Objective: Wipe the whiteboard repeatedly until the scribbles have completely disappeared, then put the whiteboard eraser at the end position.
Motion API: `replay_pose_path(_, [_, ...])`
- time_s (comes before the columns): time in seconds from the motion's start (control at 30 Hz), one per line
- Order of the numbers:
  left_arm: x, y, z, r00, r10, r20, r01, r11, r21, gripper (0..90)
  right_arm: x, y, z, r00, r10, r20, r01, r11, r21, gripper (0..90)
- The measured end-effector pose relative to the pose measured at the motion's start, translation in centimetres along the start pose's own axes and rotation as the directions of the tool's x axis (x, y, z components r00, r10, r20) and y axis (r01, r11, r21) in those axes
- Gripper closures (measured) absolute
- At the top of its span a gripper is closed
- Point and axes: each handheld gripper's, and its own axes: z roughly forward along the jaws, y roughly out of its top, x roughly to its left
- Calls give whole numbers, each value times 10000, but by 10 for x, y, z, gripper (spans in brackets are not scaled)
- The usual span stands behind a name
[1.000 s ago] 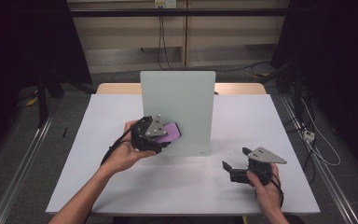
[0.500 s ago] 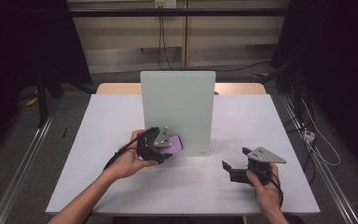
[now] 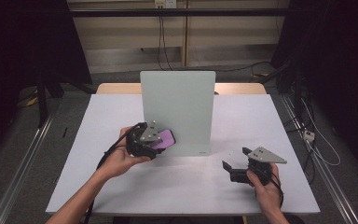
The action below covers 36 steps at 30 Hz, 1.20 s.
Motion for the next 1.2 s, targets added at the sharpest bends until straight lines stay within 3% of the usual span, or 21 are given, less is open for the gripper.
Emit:
replay_pose_path(0.2, [21,-10,-29,9945,-925,-486,883,9926,-839,409,0,1,2,10000,79,30,-79,10000,36,68])
replay_pose_path(0.33, [30,-15,-43,9889,-1241,-813,1149,9874,-1092,409,0,1,4,10000,65,38,-65,10000,57,68])
replay_pose_path(0.43, [34,-18,-51,9864,-1421,-822,1313,9834,-1250,409,0,1,4,10000,38,8,-38,10000,65,68])
replay_pose_path(0.5, [35,-19,-53,9856,-1526,-730,1417,9804,-1369,410,1,1,3,10000,53,16,-53,10000,31,68])
replay_pose_path(0.73, [30,-15,-55,9891,-1466,-161,1431,9802,-1372,409,1,0,0,10000,-14,-33,14,10000,15,68])
replay_pose_path(0.8, [28,-14,-53,9863,-1637,209,1650,9759,-1425,409,1,0,-1,10000,-21,-31,21,10000,-19,68])
replay_pose_path(0.9, [23,-11,-50,9869,-1551,436,1593,9803,-1172,409,0,0,-1,10000,8,-54,-8,10000,-26,68])
replay_pose_path(1.2, [17,-9,-47,9812,-1773,769,1849,9770,-1063,409,0,1,1,10000,-14,-64,14,10000,0,68])
